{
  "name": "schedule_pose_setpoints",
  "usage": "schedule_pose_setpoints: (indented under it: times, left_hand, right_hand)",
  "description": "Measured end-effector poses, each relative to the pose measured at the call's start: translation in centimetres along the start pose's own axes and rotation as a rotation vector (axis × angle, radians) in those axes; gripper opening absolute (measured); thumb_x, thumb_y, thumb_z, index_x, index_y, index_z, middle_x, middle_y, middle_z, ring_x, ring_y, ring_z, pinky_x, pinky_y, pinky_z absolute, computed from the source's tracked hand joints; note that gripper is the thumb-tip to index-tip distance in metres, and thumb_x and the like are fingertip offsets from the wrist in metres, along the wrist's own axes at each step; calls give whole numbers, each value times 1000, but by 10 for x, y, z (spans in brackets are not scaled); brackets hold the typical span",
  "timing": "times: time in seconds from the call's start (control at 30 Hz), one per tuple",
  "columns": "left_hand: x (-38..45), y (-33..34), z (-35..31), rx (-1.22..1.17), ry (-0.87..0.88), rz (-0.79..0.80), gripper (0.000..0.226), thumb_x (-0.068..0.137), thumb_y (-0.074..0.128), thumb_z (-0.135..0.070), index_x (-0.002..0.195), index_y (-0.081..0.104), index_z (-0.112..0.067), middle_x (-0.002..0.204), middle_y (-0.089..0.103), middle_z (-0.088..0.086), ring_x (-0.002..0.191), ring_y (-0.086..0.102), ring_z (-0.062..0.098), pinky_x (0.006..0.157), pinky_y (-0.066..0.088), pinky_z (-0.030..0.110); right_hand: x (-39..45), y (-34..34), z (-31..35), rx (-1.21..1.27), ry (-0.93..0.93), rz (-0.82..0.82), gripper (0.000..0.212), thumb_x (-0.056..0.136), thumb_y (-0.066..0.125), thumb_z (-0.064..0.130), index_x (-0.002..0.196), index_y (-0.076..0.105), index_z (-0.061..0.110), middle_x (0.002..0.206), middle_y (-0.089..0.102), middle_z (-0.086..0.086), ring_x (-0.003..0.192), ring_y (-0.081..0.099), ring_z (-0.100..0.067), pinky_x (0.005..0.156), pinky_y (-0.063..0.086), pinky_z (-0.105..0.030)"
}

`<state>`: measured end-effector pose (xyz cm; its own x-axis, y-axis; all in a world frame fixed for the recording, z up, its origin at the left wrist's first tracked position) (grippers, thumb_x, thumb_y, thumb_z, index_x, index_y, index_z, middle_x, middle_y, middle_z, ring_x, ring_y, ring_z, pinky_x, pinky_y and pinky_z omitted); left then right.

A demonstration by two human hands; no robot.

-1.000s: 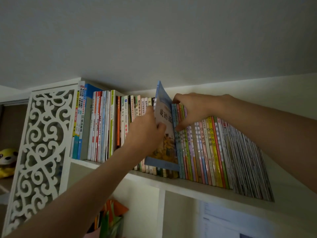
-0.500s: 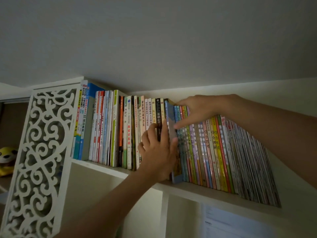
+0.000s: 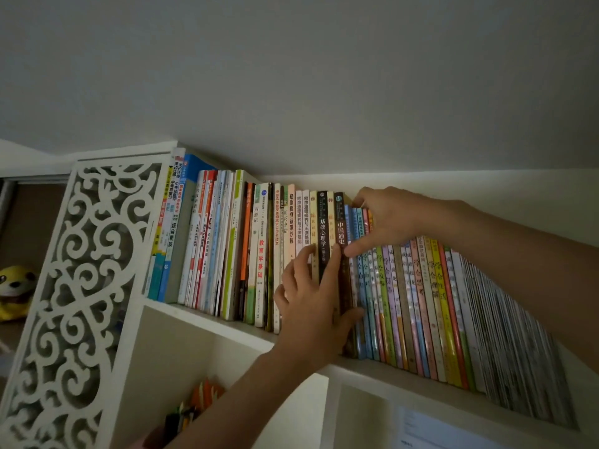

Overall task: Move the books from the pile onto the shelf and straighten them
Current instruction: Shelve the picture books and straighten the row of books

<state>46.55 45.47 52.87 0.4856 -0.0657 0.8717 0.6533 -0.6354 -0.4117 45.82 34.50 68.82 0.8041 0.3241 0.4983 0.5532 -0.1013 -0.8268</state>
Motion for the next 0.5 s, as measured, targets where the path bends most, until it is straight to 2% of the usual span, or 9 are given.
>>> schedule_pose_setpoints:
  times: [0.07,0.2,0.27,0.4,0.5]
  left_hand:
    - [-2,0,2,32,21,33,91,85,57,-54,148,-8,-41,153,-14,-4,140,-10,23,115,5,53]
    - [0,-2,-6,79,41,-58,89,84,61,-46,151,3,-31,156,-1,4,141,-2,27,112,9,56]
    - [-2,-1,-11,48,0,-71,88,84,61,-41,150,4,-32,157,-1,3,141,-3,27,111,9,55]
    - [-10,3,-14,14,-95,-17,85,90,53,-41,148,-8,-38,158,-15,-4,144,-11,27,114,1,53]
    - [-9,0,-19,-10,-128,-30,82,90,54,-37,149,-3,-37,158,-10,-3,145,-9,27,115,-1,53]
  right_hand:
    - [0,2,0,14,10,-30,96,60,80,60,135,35,20,124,60,-1,100,60,-18,76,50,-32]
    - [-2,2,1,-34,35,-64,104,56,78,67,138,32,22,129,58,0,102,59,-18,76,50,-33]
    - [-4,1,2,-57,40,-69,101,57,77,67,137,36,22,126,60,0,100,60,-18,76,50,-33]
    - [0,-2,1,-13,28,-29,90,56,81,63,128,48,22,117,64,0,95,62,-15,81,54,-33]
    - [2,-5,0,22,26,0,86,58,82,58,128,48,22,120,63,0,98,61,-15,84,52,-32]
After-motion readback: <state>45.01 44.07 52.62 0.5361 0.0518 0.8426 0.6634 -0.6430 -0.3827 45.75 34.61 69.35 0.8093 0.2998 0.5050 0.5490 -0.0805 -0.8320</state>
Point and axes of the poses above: each hand's wrist, its own x-axis towards the middle knuckle, its own y-axis out of the palm, z = x × y, the point moved 4 cm from there along x, towards the middle knuckle
